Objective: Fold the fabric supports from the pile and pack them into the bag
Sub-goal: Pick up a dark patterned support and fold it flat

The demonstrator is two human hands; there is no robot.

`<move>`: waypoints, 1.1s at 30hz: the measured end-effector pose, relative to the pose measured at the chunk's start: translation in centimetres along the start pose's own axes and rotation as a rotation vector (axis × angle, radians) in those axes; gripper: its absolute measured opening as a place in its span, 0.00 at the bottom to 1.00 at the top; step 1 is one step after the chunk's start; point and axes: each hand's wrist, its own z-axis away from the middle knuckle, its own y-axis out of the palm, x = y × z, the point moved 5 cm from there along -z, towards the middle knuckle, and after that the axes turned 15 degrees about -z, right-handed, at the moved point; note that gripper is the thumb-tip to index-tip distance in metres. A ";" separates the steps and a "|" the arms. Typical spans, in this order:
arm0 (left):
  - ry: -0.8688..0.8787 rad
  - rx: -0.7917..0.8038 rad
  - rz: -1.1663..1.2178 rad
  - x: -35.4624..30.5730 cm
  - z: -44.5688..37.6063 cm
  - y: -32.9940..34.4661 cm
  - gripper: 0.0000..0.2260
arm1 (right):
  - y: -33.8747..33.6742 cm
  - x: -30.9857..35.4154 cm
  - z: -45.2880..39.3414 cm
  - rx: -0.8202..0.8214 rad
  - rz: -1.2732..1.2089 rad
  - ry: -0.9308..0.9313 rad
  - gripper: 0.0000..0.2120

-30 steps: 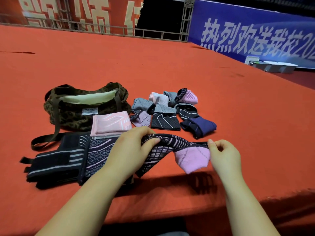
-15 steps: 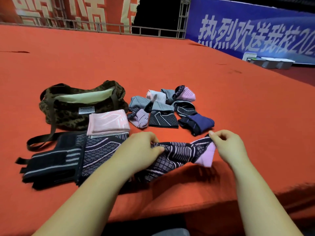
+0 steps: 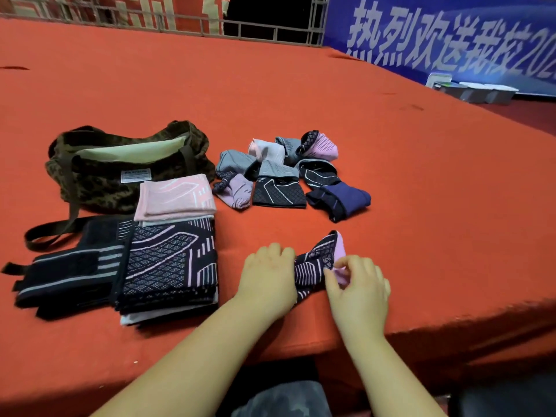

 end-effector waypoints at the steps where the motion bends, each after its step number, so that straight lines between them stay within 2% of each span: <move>1: 0.053 -0.053 0.063 -0.8 -0.1 0.0 0.19 | 0.1 -0.4 0.5 -0.006 0.013 0.012 0.12; 3: 0.124 -0.087 0.153 -2.2 -0.5 0.5 0.21 | 0.0 -1.2 0.8 -0.027 0.027 0.047 0.13; 5: 0.135 -0.064 0.157 -3.0 -1.1 1.8 0.19 | -0.1 -1.6 0.8 -0.044 0.048 0.060 0.13; 10: 0.027 -0.052 0.169 -2.7 -2.4 3.6 0.17 | 0.4 -2.3 0.8 -0.016 0.080 0.097 0.13; 15: -0.034 -0.077 0.214 -1.9 -3.0 3.4 0.11 | 0.7 -1.7 1.1 -0.014 0.053 0.066 0.08; 17: -0.072 -0.072 0.306 -1.3 -3.3 3.3 0.09 | 0.9 -1.3 1.0 -0.012 0.042 0.044 0.07; 21: -0.203 -0.046 0.647 0.0 -3.6 3.6 0.07 | 0.9 -0.4 0.4 -0.034 0.010 0.002 0.08; 25: -0.300 -0.058 0.936 0.6 -3.3 3.5 0.05 | 1.1 0.6 0.0 -0.027 -0.010 -0.006 0.17; 29: -0.257 -0.127 1.020 0.4 -2.9 2.2 0.05 | 1.6 1.2 -0.7 -0.002 -0.060 0.027 0.18; 33: -0.198 -0.192 1.056 0.3 -2.3 1.1 0.06 | 1.4 1.1 -1.2 0.030 -0.193 0.171 0.09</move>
